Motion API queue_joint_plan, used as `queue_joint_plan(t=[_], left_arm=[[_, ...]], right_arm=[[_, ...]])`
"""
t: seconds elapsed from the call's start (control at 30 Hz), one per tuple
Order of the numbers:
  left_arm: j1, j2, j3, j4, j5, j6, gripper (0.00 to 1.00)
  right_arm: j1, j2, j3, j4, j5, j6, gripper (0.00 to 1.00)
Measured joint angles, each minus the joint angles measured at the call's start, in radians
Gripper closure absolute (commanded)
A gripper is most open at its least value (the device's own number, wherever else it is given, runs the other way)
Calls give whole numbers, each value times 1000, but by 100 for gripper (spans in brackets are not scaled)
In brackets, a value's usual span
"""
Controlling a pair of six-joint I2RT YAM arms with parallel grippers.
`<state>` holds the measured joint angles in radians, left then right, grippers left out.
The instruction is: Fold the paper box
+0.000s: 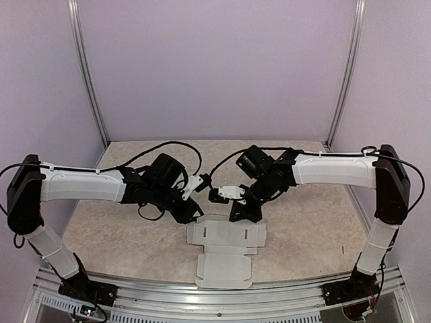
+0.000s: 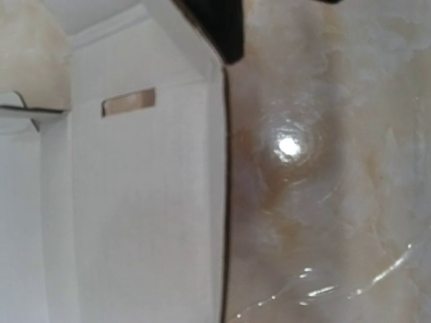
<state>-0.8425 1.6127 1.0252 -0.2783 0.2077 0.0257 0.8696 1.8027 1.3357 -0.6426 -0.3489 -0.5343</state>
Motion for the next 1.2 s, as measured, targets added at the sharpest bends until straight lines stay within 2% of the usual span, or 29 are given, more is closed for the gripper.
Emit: queue_joint_plan(t=[0.73,1.2], left_arm=[[-7,-30,-2,0,99,58,58],[-18,-30,-12,-43,73,65,59]], right_arm=[[1,0,0,-23,-50,-2,100],[1,0,0,-31,-56,-1,100]])
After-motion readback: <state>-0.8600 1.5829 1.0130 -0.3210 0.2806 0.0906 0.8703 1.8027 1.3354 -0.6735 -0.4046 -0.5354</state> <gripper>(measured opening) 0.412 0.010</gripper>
